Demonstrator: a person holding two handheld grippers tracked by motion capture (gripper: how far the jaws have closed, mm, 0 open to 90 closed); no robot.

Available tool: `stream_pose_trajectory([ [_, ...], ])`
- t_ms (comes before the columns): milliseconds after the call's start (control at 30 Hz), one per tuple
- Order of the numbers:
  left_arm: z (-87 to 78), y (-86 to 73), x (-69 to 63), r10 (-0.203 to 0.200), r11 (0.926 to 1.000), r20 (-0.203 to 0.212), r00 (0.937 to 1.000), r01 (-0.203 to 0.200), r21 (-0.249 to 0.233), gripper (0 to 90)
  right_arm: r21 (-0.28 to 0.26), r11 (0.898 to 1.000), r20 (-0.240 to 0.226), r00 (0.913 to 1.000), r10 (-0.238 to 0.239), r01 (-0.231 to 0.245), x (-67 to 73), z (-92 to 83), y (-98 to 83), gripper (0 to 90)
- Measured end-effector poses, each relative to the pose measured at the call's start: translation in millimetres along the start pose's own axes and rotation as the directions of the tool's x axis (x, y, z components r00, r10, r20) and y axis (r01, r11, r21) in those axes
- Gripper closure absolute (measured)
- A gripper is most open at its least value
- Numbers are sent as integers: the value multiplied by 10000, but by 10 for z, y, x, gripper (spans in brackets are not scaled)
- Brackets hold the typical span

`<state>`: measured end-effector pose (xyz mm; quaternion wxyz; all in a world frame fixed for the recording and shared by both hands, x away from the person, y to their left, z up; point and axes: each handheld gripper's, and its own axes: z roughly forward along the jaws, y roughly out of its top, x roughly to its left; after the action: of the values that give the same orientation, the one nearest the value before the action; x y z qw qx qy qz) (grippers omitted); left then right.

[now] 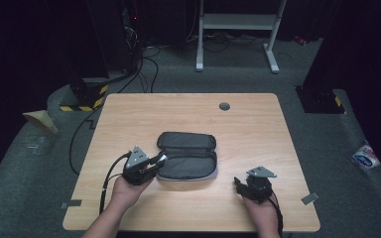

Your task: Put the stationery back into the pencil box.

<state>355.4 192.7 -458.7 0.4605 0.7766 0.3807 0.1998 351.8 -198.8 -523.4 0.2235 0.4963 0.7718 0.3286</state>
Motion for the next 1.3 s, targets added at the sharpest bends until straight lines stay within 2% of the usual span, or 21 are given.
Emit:
stream_pose_trajectory([
  [500, 203, -71, -27, 2, 9986, 4, 10000, -2, 533, 729, -1, 10000, 0, 10000, 0, 0, 0, 0, 0, 359],
  [733, 328, -155, -51, 250, 9949, -210, 9995, -229, 982, 727, 0, 10000, 0, 10000, 3, -3, 0, 0, 0, 359],
  [1067, 329, -199, -113, 627, 9902, -494, 9968, -560, 1283, 725, 2, 10000, -4, 10000, 9, -9, 0, 0, 0, 359],
  [1300, 317, -218, -119, 616, 9908, -558, 9965, -543, 1239, 694, 0, 10000, -10, 10000, 0, 0, -1, 0, 0, 359],
])
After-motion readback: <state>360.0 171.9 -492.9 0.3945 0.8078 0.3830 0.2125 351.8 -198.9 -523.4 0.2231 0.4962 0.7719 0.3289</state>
